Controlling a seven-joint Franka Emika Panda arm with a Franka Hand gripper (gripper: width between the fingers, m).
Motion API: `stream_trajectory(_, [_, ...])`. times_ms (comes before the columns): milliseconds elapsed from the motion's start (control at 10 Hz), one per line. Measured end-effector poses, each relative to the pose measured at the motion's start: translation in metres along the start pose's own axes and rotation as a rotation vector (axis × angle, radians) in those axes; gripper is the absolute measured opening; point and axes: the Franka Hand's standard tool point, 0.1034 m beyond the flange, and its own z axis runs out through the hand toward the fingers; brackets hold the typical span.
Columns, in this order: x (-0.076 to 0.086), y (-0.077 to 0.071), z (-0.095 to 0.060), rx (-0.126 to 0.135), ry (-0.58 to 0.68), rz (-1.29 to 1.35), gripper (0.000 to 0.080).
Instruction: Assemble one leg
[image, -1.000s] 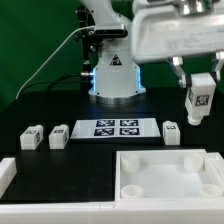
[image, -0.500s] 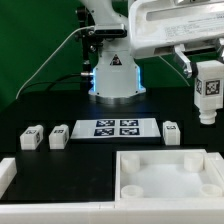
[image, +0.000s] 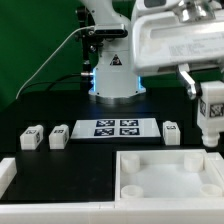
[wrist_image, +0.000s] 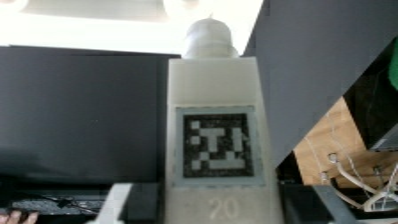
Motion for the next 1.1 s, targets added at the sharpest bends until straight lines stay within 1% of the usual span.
stream_trajectory(100, [0.000, 0.005, 0.013, -0.005, 0.000, 0.006, 0.0293])
stream_trajectory(200, [-0.007, 0.007, 0.025, -0.008, -0.005, 0.009, 0.0293])
stream_trajectory(400, [-0.026, 0.005, 0.040, -0.006, -0.025, 0.006, 0.0293])
stream_trajectory(500, [-0.031, 0.005, 0.043, -0.006, -0.034, 0.005, 0.0293])
stream_trajectory(600, [-0.032, 0.005, 0.044, -0.007, -0.037, 0.005, 0.0293])
stream_trajectory(1100, [-0.028, 0.004, 0.048, -0.006, -0.029, 0.003, 0.0293])
